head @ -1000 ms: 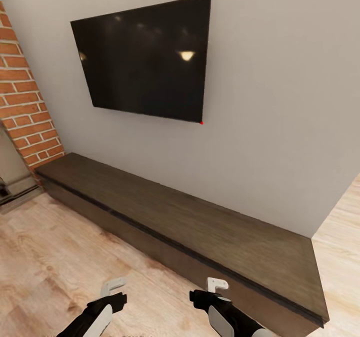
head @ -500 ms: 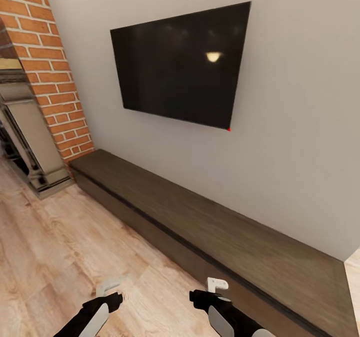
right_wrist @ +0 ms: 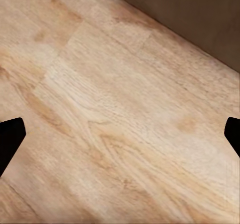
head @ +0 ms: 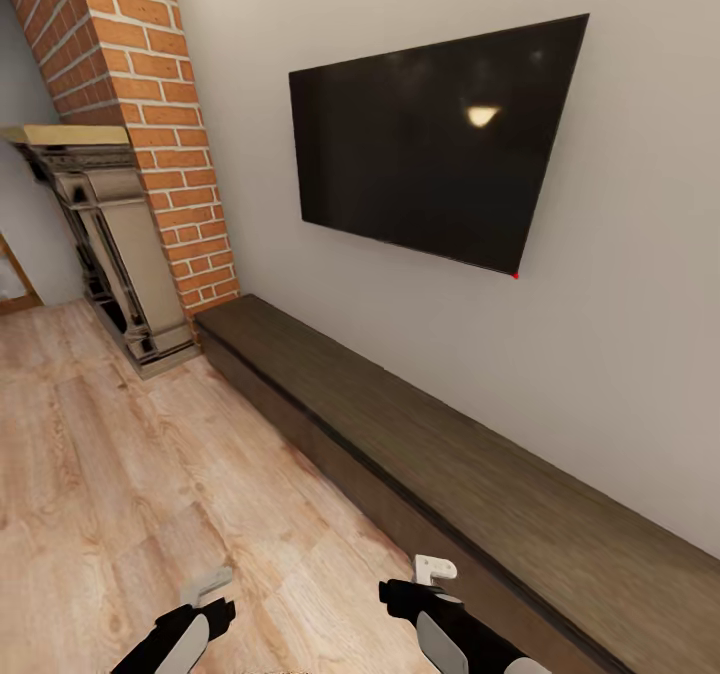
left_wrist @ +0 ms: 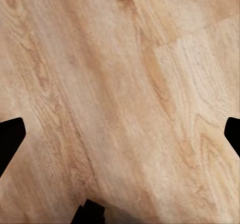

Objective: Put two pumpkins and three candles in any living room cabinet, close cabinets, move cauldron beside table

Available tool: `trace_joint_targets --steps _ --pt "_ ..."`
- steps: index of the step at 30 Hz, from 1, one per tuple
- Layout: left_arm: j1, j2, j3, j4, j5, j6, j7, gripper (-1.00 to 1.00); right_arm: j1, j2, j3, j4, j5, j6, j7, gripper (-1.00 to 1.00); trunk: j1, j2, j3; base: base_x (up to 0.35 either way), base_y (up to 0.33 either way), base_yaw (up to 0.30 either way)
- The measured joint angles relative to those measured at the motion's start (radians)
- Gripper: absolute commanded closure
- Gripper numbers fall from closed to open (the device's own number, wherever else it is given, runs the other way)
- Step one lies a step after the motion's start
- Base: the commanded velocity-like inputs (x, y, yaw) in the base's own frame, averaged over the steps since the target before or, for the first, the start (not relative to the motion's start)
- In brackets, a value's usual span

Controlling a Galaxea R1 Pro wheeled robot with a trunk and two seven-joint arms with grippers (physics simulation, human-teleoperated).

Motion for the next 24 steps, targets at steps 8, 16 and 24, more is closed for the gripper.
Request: trace_joint_targets --steps 8,16,24 --pt "0.0 0.003 0.0 0.002 0.0 -0.001 -0.001 -1.0 0.0 0.0 0.0 0.001 0.0 -0.004 0.0 -1.0 -0.031 0.056 0.025 0.0 0.0 0.292" --pt "0.0 0.003 0.0 0.004 0.0 -0.003 -0.002 -1.0 0.0 0.0 0.0 0.001 0.0 -0.005 0.0 -1.0 -0.061 0.112 0.05 0.0 0.0 0.292" --pt "0.0 0.003 0.0 0.004 0.0 -0.005 -0.002 -1.0 -0.001 -0.001 0.0 0.002 0.0 -0.007 0.0 -1.0 -0.092 0.168 0.075 0.0 0.0 0.292"
